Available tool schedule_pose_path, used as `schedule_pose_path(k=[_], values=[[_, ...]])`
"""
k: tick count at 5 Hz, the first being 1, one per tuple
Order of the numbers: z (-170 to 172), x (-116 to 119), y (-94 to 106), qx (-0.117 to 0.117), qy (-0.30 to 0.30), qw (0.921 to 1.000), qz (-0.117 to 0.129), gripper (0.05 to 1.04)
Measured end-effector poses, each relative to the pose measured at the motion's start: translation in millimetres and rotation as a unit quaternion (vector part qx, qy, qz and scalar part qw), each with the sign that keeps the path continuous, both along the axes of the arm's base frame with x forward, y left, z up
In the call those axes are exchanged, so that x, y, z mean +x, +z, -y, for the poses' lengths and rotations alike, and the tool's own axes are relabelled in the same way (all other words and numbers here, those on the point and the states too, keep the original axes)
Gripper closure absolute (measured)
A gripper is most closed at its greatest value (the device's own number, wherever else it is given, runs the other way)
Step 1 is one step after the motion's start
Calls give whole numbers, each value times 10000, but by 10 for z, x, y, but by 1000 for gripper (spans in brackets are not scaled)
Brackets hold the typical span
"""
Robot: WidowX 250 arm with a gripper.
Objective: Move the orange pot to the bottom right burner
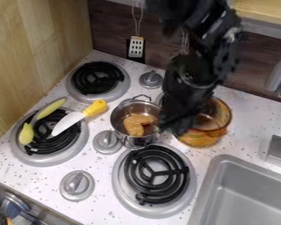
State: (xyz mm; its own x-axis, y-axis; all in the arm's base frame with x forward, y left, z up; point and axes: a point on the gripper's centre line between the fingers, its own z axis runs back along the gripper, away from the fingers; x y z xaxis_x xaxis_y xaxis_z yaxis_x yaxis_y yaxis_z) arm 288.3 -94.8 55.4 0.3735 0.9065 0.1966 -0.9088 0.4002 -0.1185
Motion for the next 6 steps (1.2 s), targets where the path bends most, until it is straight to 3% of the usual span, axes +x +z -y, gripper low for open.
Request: schedule_pose_path(k=[1,3,4,5,6], values=[[-70,-259,-39,52,80,9998,-152,1011],[-85,-501,-157,134,-28,9989,-459,1011],[-117,-557,-269,134,-256,9987,-419,1011],[-218,-563,-300,238,-485,9966,-624,1011],[-302,-568,-361,245,-605,9959,-630,1011]])
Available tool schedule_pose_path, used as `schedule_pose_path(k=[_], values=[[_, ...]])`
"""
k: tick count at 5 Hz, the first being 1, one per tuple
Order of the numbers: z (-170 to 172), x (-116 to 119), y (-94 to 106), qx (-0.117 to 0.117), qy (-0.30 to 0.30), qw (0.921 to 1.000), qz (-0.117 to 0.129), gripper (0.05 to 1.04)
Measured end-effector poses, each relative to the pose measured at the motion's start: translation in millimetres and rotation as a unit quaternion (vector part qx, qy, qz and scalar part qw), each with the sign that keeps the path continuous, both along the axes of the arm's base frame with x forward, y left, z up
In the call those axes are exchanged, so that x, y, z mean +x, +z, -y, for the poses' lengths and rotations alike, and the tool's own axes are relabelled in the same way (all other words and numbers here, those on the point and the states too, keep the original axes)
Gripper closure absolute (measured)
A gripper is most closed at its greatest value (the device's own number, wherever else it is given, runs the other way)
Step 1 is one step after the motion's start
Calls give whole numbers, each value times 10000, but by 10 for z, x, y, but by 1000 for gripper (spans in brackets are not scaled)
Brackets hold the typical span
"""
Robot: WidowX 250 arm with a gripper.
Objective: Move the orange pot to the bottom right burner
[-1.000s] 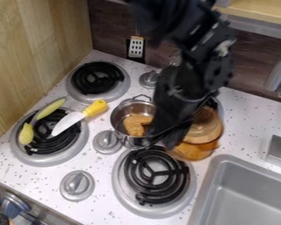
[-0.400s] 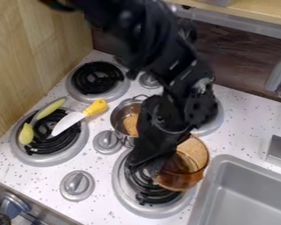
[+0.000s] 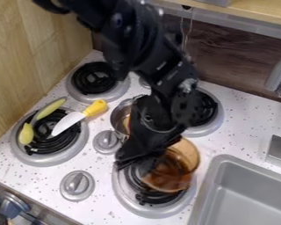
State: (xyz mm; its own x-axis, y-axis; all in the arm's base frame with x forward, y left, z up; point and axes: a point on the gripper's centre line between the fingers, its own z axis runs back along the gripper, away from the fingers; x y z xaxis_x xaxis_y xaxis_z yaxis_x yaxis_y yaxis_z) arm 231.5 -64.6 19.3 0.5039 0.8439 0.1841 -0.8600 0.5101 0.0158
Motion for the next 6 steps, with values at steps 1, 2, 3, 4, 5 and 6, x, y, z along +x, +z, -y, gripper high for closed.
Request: schedule_pose_path(k=[1,2,3,4,5,6], values=[[-47,-12,-66,15,-45,10000,-40,1011],[-85,8,-144,42,-92,9999,11,1011],[-132,66,-195,92,-195,9997,153,1011],[-152,73,-198,157,-226,9995,143,1011],[-161,67,-177,300,36,9995,134,993],[-59,13,-129,339,272,9990,-54,810]])
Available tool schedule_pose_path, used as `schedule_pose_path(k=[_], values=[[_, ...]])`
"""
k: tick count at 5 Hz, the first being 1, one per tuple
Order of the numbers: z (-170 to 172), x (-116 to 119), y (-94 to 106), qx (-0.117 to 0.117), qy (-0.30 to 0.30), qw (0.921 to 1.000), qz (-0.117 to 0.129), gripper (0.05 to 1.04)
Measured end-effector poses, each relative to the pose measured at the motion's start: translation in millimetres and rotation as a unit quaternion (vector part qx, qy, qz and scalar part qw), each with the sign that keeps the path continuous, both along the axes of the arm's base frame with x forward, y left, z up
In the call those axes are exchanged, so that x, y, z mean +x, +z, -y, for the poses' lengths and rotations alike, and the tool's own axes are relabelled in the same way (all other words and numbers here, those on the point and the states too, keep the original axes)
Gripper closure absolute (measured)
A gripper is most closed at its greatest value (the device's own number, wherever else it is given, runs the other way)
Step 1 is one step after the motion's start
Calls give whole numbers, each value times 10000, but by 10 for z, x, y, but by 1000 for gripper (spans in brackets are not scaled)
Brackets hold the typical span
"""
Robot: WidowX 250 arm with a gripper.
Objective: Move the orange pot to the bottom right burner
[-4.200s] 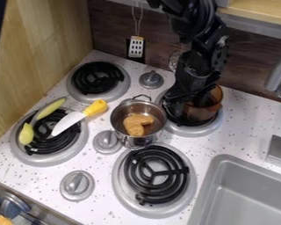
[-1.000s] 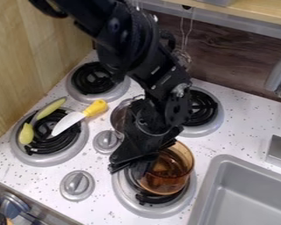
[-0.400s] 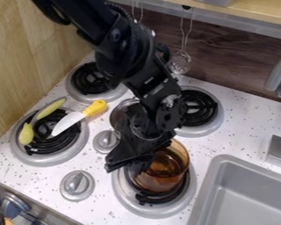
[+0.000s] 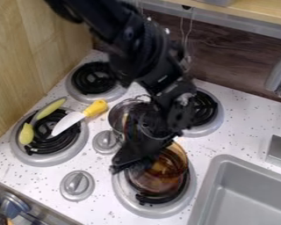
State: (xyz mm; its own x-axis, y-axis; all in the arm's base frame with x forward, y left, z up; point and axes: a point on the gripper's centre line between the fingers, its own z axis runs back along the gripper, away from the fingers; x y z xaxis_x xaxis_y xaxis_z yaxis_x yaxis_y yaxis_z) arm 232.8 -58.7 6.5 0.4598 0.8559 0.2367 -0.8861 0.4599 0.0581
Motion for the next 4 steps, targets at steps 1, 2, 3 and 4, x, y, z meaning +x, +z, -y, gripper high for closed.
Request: schedule_pose_path(k=[1,2,3,4], values=[[37,-14,17,2,51,10000,-15,567],[96,15,142,67,156,9998,-102,272],[115,69,353,162,166,9997,-47,87],[132,169,569,254,176,9995,-57,85]])
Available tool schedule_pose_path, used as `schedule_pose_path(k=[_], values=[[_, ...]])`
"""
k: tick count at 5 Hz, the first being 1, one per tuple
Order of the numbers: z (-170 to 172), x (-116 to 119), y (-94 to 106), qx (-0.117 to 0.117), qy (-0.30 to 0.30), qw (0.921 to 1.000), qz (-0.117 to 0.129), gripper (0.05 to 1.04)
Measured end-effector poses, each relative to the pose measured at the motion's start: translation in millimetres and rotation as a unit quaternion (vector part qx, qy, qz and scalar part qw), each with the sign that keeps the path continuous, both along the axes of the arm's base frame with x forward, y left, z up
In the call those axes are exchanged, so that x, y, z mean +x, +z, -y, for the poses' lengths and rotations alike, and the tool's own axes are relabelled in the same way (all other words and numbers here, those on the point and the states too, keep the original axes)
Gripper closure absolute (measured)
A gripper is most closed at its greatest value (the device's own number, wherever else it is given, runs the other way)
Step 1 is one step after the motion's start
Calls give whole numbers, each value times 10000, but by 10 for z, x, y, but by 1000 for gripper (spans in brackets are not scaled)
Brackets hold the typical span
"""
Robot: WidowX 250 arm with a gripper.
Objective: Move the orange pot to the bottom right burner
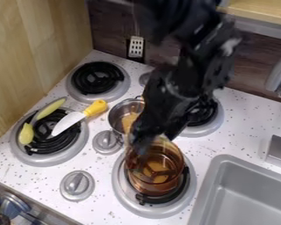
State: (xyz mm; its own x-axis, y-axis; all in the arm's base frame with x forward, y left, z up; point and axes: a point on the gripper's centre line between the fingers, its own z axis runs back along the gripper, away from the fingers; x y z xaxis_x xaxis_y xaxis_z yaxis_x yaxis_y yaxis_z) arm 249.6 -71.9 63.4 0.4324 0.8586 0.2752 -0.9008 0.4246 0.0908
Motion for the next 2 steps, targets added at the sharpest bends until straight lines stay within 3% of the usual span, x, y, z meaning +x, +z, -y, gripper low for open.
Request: schedule_pose_path(k=[2], values=[[-476,309,24,85,-645,9948,789,85]])
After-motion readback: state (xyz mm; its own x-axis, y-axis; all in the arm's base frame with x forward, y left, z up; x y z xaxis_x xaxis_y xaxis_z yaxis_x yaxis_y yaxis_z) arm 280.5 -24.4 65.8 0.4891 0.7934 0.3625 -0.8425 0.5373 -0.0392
